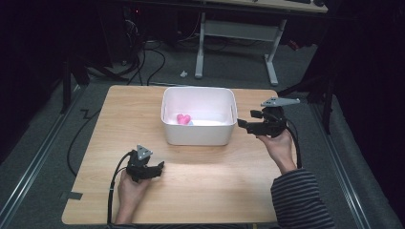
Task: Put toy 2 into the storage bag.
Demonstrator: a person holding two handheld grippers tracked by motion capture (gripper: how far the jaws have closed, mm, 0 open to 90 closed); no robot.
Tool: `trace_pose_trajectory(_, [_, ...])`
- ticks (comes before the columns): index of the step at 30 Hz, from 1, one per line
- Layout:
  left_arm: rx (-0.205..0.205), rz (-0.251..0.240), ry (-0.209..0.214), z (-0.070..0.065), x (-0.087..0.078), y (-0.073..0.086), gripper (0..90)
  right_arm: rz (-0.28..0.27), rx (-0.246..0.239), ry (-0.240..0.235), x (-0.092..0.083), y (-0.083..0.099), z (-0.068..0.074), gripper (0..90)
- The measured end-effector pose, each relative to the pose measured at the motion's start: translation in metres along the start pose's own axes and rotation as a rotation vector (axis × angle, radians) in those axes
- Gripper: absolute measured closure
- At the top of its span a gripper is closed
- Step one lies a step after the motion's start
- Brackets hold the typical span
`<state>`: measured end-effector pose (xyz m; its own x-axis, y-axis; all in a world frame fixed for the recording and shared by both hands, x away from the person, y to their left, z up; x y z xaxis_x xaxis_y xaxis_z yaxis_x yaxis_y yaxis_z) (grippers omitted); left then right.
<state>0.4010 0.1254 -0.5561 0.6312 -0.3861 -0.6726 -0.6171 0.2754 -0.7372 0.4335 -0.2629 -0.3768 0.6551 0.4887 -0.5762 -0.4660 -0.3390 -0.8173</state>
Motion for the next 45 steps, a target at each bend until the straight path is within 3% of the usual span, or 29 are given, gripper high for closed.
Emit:
trace_pose_trajectory(6, [0.001,0.002,0.001,0.0,0.0,0.0,24.6,-0.029,-0.012,0.022,-0.019,0.006,0.002,32.1])
trace_pose_trajectory(18, [0.001,0.001,0.001,0.0,0.0,0.0,24.6,-0.081,0.016,0.028,-0.042,0.021,0.004,33.1])
trace_pose_trajectory(23, [0.001,0.002,0.0,0.0,0.0,0.0,24.6,-0.074,0.022,0.042,-0.046,0.031,0.006,33.3])
trace_pose_trajectory(33, [0.001,0.001,0.0,0.0,0.0,0.0,24.6,-0.112,0.053,0.073,-0.06,0.049,0.009,34.7])
trace_pose_trajectory(45, [0.002,0.002,0.0,0.0,0.0,0.0,24.6,-0.14,0.111,0.083,-0.061,0.08,0.007,36.1])
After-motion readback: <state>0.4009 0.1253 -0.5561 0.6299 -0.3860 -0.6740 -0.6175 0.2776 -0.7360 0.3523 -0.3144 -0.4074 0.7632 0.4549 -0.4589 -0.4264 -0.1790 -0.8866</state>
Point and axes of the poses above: each handheld gripper's, and its own axes: x roughly forward along the jaws, y roughly out of its underside, z roughly to its left, the point moved 3 cm from there along x, roughly forward along the jaws, and after that the axes turned 4 degrees about -x, right-handed, at the moved point
